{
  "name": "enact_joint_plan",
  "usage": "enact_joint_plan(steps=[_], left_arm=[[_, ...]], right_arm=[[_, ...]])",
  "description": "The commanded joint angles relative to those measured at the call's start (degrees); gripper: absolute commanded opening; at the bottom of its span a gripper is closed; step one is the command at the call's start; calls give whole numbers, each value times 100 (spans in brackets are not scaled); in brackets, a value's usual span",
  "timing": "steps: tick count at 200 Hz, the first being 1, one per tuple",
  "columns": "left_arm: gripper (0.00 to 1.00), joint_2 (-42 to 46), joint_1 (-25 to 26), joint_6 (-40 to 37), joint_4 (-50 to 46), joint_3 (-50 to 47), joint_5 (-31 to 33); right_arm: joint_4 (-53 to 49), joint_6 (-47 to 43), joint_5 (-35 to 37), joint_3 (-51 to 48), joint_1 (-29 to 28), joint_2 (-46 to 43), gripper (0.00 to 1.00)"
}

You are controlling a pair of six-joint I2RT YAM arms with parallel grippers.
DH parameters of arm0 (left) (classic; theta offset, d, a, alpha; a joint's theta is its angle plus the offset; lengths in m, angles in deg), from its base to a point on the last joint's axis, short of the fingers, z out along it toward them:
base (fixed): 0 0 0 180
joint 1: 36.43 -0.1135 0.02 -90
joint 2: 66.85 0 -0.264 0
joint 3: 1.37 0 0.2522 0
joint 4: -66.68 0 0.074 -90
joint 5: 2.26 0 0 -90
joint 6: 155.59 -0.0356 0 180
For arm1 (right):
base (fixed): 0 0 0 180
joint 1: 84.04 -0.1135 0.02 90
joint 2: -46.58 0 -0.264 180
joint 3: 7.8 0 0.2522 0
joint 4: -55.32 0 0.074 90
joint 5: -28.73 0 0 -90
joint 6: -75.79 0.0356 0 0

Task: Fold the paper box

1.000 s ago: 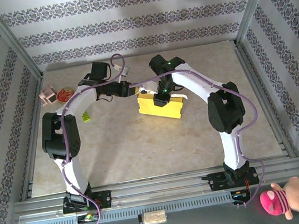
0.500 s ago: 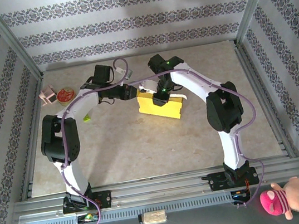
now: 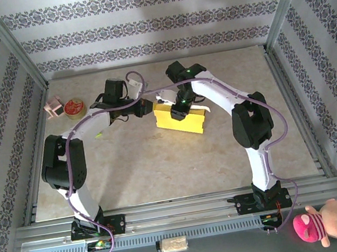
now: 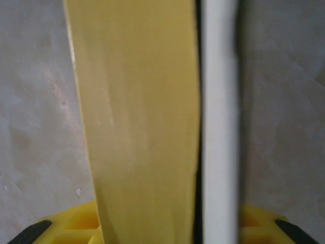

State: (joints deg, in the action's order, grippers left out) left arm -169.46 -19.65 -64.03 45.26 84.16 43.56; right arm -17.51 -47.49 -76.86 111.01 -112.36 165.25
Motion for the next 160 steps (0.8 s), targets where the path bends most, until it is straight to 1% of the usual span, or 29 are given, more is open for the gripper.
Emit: enact_joint_plan(steps=[1, 20, 40, 52, 66, 91, 103, 127, 160], left_arm=[[0, -153, 200, 4, -490, -306, 141], [0, -195, 216, -94, -576, -225, 181], [0, -233, 224, -134, -588, -173, 224], [0, -253, 224, -156, -612, -138, 227], [0, -289, 225, -161, -661, -78, 242], [0, -343, 229, -161, -691, 2, 229], [0, -360, 222, -156, -693, 34, 226], [0, -393, 229, -147, -684, 105, 193], [0, -402, 230, -147, -706, 149, 208]], right_arm=[[780, 536, -692, 54, -7, 231, 46], [825, 703, -866, 188, 1, 98, 52], [841, 707, -902, 198, 0, 51, 53], [829, 583, -807, 126, -15, 43, 53], [814, 370, -576, -38, -58, 20, 56], [828, -81, -37, -317, -163, -127, 64], [980, -161, 270, -452, -216, -249, 67], [1393, -249, 808, -706, -262, -509, 69], [1703, -358, 1298, -889, -298, -742, 70]])
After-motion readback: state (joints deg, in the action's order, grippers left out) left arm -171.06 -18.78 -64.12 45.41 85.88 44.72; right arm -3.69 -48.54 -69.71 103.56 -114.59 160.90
